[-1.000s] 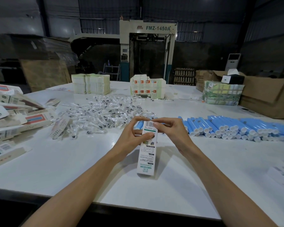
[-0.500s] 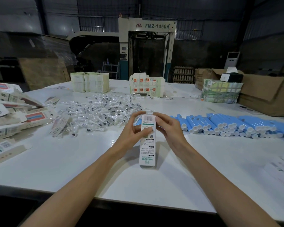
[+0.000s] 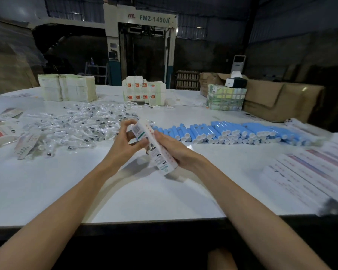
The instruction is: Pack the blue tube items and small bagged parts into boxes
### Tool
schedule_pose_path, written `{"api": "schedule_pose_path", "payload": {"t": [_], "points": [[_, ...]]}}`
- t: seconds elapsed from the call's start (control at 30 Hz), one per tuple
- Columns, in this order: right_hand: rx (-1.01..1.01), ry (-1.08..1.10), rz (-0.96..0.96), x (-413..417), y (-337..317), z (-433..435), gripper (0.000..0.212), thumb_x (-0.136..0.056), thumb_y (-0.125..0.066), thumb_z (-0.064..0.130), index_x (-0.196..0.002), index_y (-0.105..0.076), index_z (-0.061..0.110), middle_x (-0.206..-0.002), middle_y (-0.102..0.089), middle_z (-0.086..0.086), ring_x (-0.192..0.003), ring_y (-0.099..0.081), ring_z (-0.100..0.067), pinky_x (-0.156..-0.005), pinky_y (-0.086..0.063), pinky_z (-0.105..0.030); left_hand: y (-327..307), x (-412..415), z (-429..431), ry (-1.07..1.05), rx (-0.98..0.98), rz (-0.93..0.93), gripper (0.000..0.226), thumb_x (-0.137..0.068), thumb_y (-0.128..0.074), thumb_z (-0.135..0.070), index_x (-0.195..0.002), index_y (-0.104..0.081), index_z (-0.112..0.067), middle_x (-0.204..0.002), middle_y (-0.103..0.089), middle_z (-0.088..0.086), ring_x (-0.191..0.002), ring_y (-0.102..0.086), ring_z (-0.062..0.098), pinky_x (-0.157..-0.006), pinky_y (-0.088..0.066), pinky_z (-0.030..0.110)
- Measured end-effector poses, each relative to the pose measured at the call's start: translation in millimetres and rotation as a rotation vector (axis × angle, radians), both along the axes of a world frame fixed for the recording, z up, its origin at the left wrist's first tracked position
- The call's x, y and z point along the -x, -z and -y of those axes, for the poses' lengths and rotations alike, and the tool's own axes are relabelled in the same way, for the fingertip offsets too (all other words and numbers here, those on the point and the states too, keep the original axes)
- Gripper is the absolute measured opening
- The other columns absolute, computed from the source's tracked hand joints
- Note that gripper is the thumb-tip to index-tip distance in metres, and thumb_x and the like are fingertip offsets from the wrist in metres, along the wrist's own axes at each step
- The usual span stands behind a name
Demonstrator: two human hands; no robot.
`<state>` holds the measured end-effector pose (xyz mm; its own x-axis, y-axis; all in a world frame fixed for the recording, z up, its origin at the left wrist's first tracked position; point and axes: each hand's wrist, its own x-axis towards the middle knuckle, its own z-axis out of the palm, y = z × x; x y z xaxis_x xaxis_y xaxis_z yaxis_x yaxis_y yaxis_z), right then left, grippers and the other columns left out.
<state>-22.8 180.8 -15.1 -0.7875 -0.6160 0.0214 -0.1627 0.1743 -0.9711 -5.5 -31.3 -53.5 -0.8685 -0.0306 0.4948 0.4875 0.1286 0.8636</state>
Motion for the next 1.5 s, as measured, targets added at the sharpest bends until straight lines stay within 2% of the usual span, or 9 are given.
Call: {"api": "schedule_pose_path", "payload": {"t": [0.2, 0.3, 0.4, 0.57, 0.83, 1.07, 1.17, 1.37, 1.5], "points": [[-0.084, 0.123, -0.170, -16, 18, -26, 0.051, -0.103, -0.042, 0.068, -0.148, -0.049, 0.045, -0.134, -0.065, 0.011, -0.116, -0.067, -0.014, -0.104, -0.053, -0.043, 15, 0, -16, -0.012, 0.442, -0.019, 0.075, -0.095, -0.080, -0.027, -0.144, -0.025, -0.042, -0.125, -0.061, -0.002, -0.108, -0.065, 0.003, -0.090, -0.057, 0.020], [-0.213, 0.263, -0.322, -23, 12, -47, 0.055, -0.107, -0.039, 0.061, -0.155, -0.045, 0.036, -0.152, -0.054, 0.007, -0.131, -0.055, -0.011, -0.108, -0.042, -0.036, 21, 0, -19, 0.008, 0.586, 0.007, 0.075, -0.095, -0.074, -0.044, -0.149, -0.022, -0.045, -0.125, -0.058, -0.008, -0.115, -0.062, 0.008, -0.099, -0.057, 0.037], [-0.360, 0.415, -0.495, -31, 6, -84, 0.052, -0.108, -0.037, 0.060, -0.154, -0.045, 0.037, -0.147, -0.056, 0.005, -0.124, -0.052, -0.007, -0.099, -0.040, -0.032, 25, 1, -15, 0.013, 0.705, -0.065, 0.066, -0.092, -0.064, -0.066, -0.143, -0.023, -0.062, -0.124, -0.056, -0.021, -0.116, -0.058, 0.002, -0.097, -0.057, 0.037], [-0.921, 0.698, -0.737, -45, 16, -166, 0.046, -0.110, -0.028, 0.056, -0.150, -0.040, 0.036, -0.122, -0.057, -0.004, -0.114, -0.059, -0.027, -0.078, -0.045, -0.040, 29, 6, -9, -0.007, 0.785, -0.166, 0.057, -0.091, -0.049, -0.087, -0.141, -0.029, -0.067, -0.122, -0.054, -0.032, -0.119, -0.059, 0.004, -0.093, -0.053, 0.028], [-1.419, 0.875, -0.778, -68, 55, -241, 0.045, -0.112, -0.029, 0.046, -0.150, -0.039, 0.024, -0.139, -0.053, -0.010, -0.128, -0.050, -0.029, -0.099, -0.048, -0.042, 33, 12, -6, -0.020, 0.908, -0.197, 0.037, -0.102, -0.053, -0.053, -0.136, -0.040, -0.061, -0.121, -0.054, -0.034, -0.120, -0.054, -0.005, -0.091, -0.050, 0.024], [-1.594, 0.912, -0.759, -71, 54, -251, 0.041, -0.109, -0.040, 0.043, -0.144, -0.051, 0.024, -0.145, -0.051, -0.007, -0.138, -0.043, -0.032, -0.115, -0.030, -0.052, 35, 12, -2, -0.030, 0.928, -0.176, 0.039, -0.106, -0.062, -0.027, -0.137, -0.049, -0.047, -0.123, -0.056, -0.030, -0.121, -0.053, -0.005, -0.094, -0.053, 0.030], [-1.606, 0.888, -0.755, -70, 54, -253, 0.040, -0.109, -0.043, 0.041, -0.144, -0.051, 0.023, -0.143, -0.052, -0.006, -0.134, -0.047, -0.030, -0.113, -0.033, -0.051, 36, 12, -2, -0.029, 0.928, -0.174, 0.038, -0.105, -0.064, -0.023, -0.137, -0.054, -0.041, -0.122, -0.059, -0.027, -0.120, -0.055, -0.002, -0.095, -0.054, 0.032], [-1.483, 0.922, -0.824, -60, 44, -232, 0.044, -0.110, -0.041, 0.044, -0.140, -0.054, 0.016, -0.140, -0.055, -0.010, -0.129, -0.051, -0.030, -0.105, -0.040, -0.046, 36, 10, -3, -0.030, 0.939, -0.165, 0.033, -0.106, -0.064, -0.024, -0.134, -0.057, -0.040, -0.121, -0.061, -0.026, -0.117, -0.058, 0.002, -0.094, -0.056, 0.034], [-1.274, 0.872, -0.965, -46, 30, -189, 0.035, -0.111, -0.040, 0.035, -0.127, -0.062, 0.013, -0.121, -0.067, -0.008, -0.111, -0.062, -0.029, -0.092, -0.045, -0.042, 33, 6, -4, -0.047, 0.968, -0.166, 0.032, -0.106, -0.063, -0.026, -0.132, -0.057, -0.043, -0.119, -0.061, -0.028, -0.115, -0.057, 0.001, -0.090, -0.056, 0.031]]}}
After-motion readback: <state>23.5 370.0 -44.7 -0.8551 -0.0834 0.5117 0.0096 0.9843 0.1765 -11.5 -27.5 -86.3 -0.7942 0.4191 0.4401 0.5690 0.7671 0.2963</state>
